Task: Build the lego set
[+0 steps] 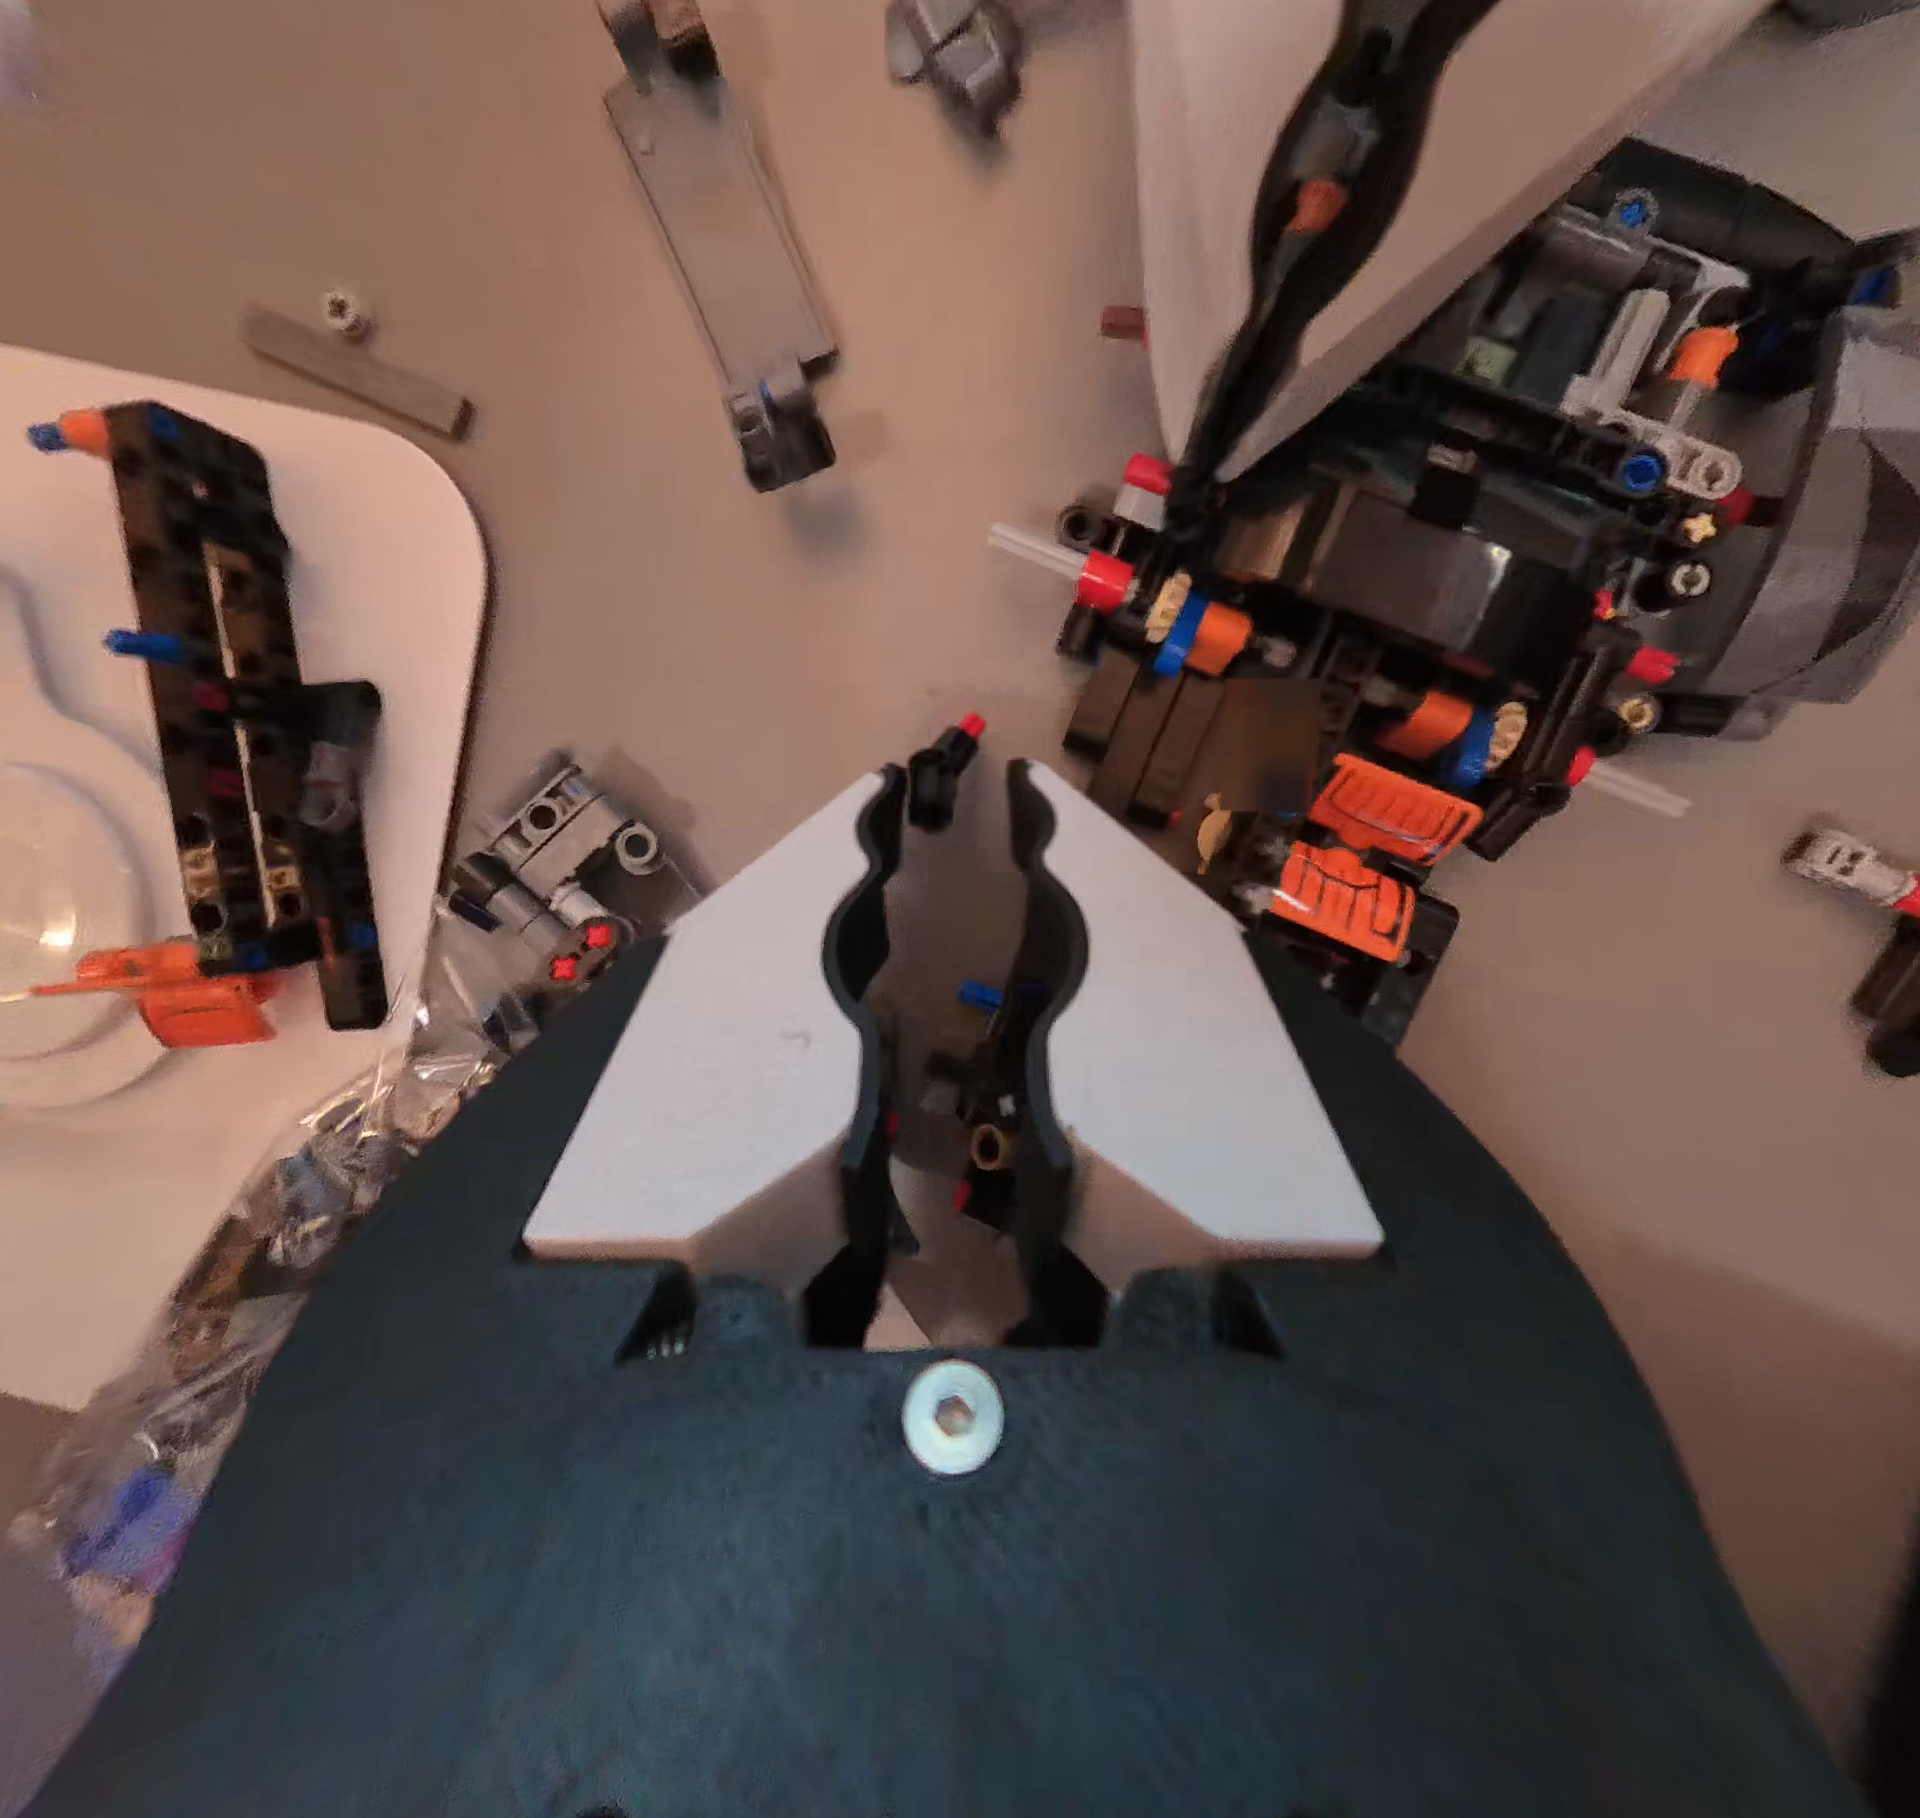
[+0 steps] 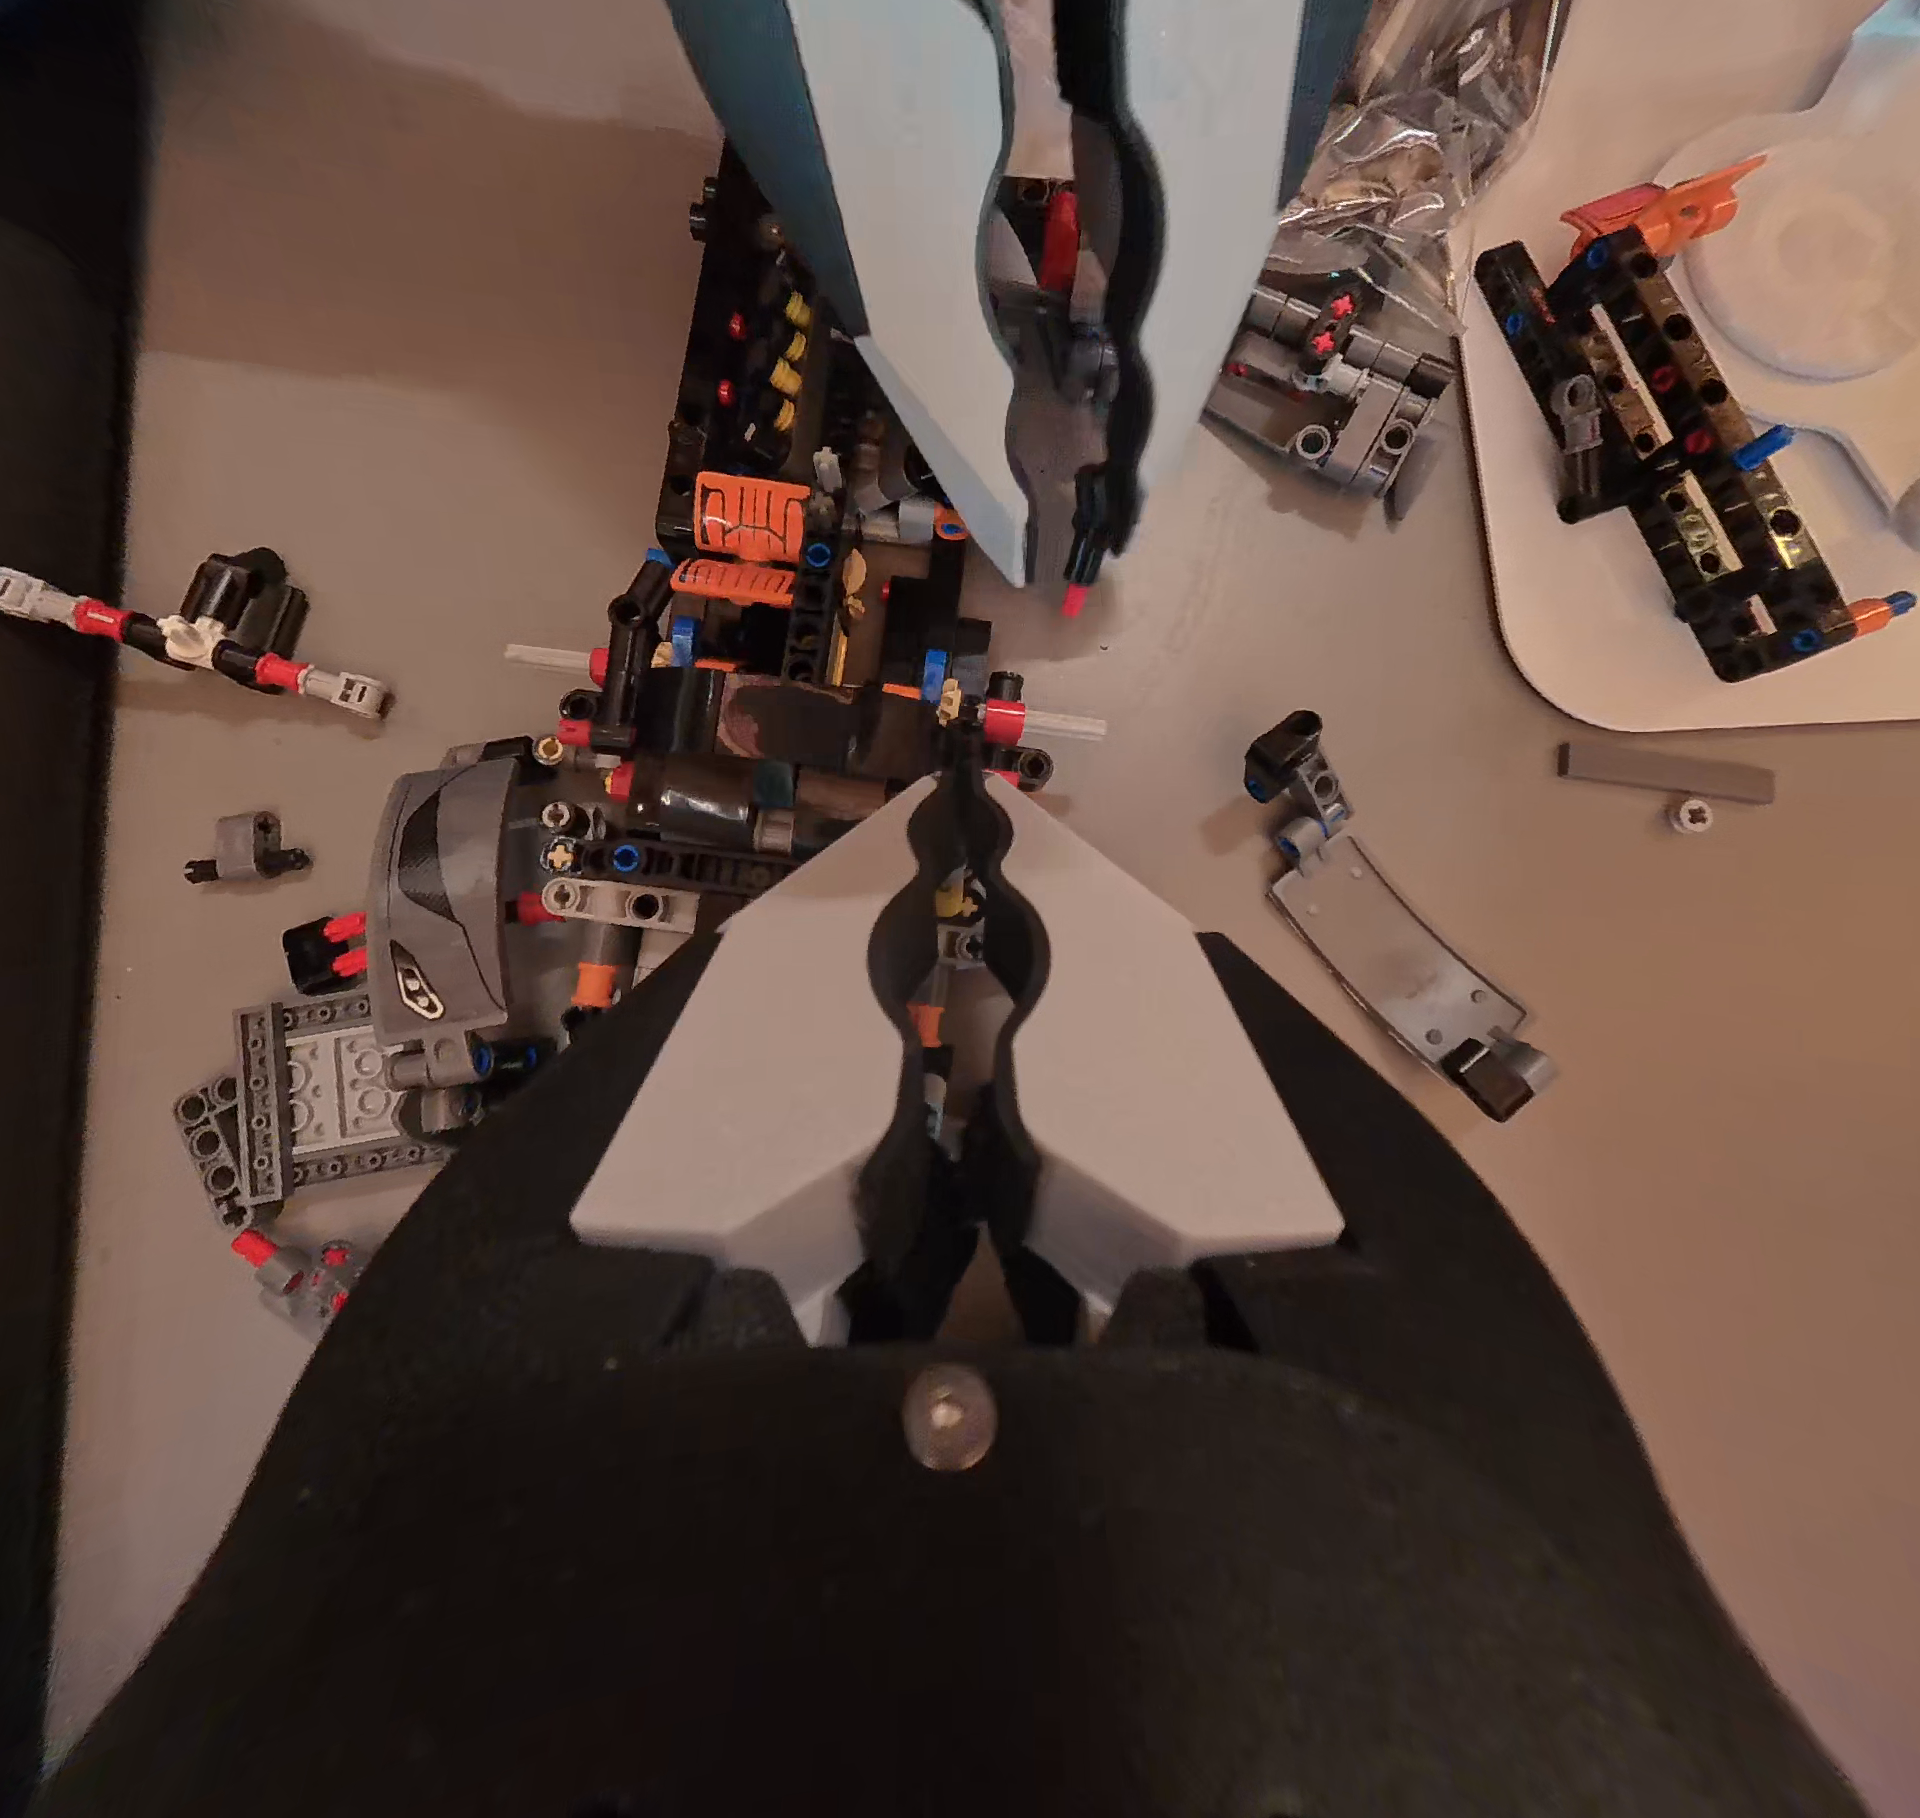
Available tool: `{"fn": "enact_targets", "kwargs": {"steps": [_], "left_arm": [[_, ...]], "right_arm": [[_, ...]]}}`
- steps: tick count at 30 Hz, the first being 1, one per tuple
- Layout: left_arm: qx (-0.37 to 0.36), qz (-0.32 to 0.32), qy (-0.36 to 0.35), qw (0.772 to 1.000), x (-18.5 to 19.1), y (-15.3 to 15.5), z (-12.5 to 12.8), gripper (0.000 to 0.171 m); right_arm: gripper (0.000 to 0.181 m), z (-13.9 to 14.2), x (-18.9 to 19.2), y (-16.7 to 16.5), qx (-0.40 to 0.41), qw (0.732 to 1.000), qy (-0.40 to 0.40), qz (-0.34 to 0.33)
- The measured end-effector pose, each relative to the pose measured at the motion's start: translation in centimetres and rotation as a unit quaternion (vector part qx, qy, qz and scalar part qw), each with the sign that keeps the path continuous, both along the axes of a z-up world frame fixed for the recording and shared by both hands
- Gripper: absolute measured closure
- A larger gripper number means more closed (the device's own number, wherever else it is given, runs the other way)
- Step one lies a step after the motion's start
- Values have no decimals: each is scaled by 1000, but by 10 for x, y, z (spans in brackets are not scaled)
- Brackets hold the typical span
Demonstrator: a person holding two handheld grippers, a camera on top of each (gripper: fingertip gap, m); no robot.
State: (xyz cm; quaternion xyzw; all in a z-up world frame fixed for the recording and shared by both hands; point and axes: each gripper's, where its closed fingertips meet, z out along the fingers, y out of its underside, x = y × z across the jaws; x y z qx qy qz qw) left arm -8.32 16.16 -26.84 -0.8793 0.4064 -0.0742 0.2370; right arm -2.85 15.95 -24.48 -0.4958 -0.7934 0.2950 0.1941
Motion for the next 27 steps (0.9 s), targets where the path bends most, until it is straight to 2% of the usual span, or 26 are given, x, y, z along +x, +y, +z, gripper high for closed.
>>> {"fn": "enact_targets", "kwargs": {"steps": [4, 10, 14, 18, 23, 27], "left_arm": [[6, 23, -45, 999, -3, -2, 18, 138], [7, 24, -48, 999, -12, -25, 41, 140], [-35, 41, -7, 999, -29, -42, 25, 147], [-43, 47, -10, 998, -31, -39, 17, 150], [-59, 38, -56, 996, -20, -40, 15, 158], [-70, 27, -80, 994, -11, -41, 13, 155]], "right_arm": [[175, 2, 0, 3, -10, 1000, 2, -5], [168, 25, -6, -11, -21, 999, 31, -3], [170, 15, -25, -28, 15, 1000, 12, -10], [170, -1, -43, -31, 51, 998, -13, -26], [168, -4, -57, -35, 15, 999, -29, -42], [164, -8, -58, -40, -44, 997, -53, -44]]}}
